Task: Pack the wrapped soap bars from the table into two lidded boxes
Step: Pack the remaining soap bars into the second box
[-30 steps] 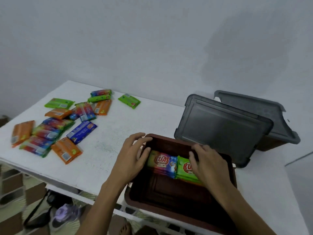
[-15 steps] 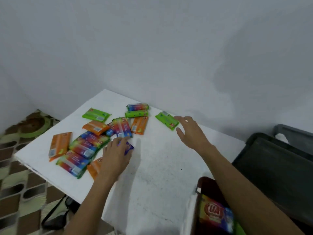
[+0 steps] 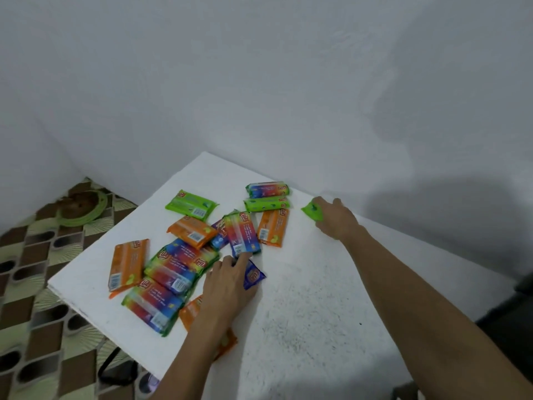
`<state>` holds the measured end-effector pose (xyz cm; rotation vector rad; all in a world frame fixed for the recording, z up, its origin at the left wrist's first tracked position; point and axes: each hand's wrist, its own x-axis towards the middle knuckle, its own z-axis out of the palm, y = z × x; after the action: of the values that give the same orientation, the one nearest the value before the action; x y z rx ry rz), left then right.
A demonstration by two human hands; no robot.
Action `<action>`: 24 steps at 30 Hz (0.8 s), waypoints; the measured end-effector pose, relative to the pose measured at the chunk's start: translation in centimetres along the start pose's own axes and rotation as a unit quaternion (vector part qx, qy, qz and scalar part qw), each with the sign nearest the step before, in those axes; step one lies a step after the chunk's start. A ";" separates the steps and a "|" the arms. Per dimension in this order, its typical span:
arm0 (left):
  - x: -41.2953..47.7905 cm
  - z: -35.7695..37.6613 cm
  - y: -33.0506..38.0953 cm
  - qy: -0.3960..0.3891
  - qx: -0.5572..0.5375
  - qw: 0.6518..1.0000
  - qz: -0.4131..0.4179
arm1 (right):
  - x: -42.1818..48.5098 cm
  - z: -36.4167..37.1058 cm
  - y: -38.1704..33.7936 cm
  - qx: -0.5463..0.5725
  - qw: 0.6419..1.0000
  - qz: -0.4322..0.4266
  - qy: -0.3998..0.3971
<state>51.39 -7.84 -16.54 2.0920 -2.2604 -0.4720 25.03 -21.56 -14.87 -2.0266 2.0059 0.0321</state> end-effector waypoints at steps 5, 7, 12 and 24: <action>-1.3 -1.5 0.9 0.035 -0.023 0.998 0.037 | -2.5 -1.6 -0.1 0.048 0.999 -0.002 0.022; -2.3 -2.5 1.4 0.080 -0.045 0.994 0.067 | -4.3 -2.5 0.3 0.105 0.993 -0.010 0.050; -5.4 -5.1 4.4 0.092 -0.252 0.958 0.100 | -11.9 -5.6 2.1 0.371 0.922 0.008 0.113; -16.2 -2.5 15.4 0.041 -0.646 0.753 0.117 | -37.7 -6.3 8.4 0.678 0.709 0.029 0.190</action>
<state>38.62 8.28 -7.55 1.0160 -1.2796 -1.3442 14.48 13.95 -2.25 -0.9472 1.3596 -1.4709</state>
